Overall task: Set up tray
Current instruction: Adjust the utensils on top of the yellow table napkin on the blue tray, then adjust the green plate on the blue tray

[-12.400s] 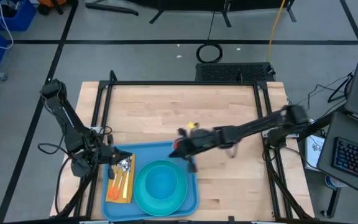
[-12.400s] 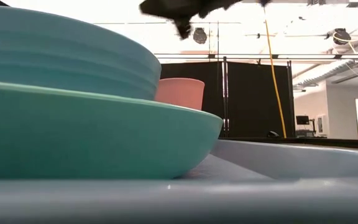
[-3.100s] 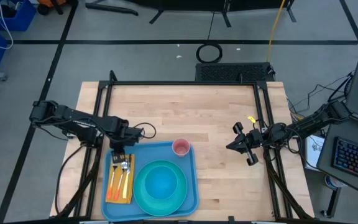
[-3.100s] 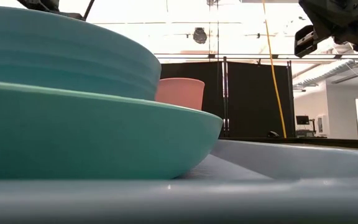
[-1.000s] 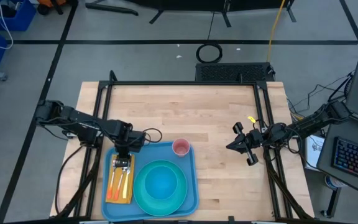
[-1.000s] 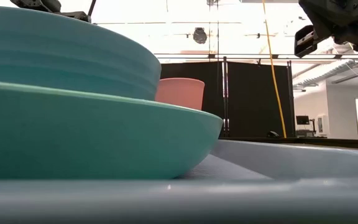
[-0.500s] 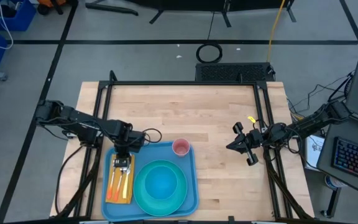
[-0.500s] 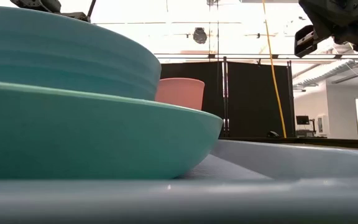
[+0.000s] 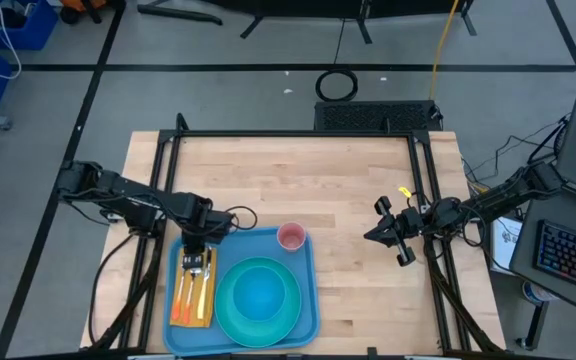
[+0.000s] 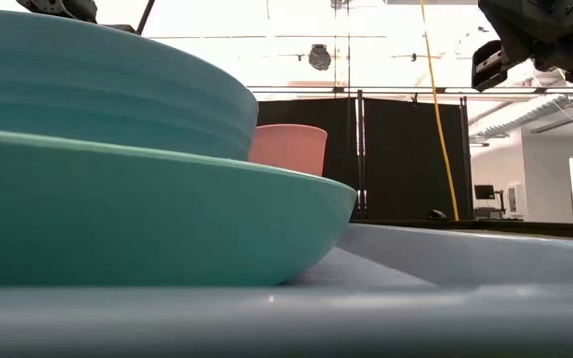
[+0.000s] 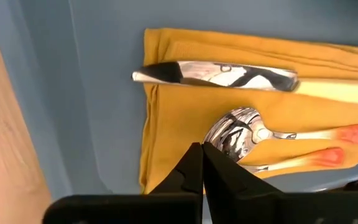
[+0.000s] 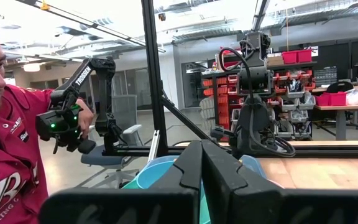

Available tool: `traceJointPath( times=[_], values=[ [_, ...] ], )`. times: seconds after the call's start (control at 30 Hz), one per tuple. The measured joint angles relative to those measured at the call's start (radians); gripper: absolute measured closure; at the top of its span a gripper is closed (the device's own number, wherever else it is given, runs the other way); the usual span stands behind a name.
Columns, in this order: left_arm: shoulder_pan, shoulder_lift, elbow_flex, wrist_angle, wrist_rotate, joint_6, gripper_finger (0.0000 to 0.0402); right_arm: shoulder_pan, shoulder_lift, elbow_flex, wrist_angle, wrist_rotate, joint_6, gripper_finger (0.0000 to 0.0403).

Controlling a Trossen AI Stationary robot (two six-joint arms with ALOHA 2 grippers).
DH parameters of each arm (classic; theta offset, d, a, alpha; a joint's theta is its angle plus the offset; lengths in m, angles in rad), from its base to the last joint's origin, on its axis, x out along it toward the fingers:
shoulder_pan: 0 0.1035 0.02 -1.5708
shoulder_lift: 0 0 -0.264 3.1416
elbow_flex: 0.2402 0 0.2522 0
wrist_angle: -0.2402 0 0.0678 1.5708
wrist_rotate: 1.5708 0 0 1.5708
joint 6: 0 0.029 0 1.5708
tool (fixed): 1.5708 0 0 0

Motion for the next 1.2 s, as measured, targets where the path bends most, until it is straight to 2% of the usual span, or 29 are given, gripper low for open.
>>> traceJointPath(
  times=[0.2, 0.47, 0.83, 1.0, 1.2],
  values=[
    [0.000, 0.000, 0.000, -0.005, -0.033, -0.026, 0.0387, 0.000, 0.000, 0.000, 0.000, 0.000, 0.000, 0.0403],
    [0.000, 0.000, 0.000, -0.004, -0.055, -0.059, 0.0395, 0.000, 0.000, 0.000, 0.000, 0.000, 0.000, 0.0403],
    [0.000, 0.000, 0.000, -0.005, -0.046, -0.086, 0.0306, 0.000, 0.000, 0.000, 0.000, 0.000, 0.000, 0.0403],
    [0.004, 0.000, 0.004, -0.035, -0.053, -0.075, 0.0284, 0.000, 0.000, 0.000, 0.000, 0.000, 0.000, 0.0403],
    [0.004, -0.032, 0.046, -0.069, -0.212, -0.093, 0.0282, 0.000, 0.000, 0.000, 0.000, 0.000, 0.000, 0.0403]
  ],
)
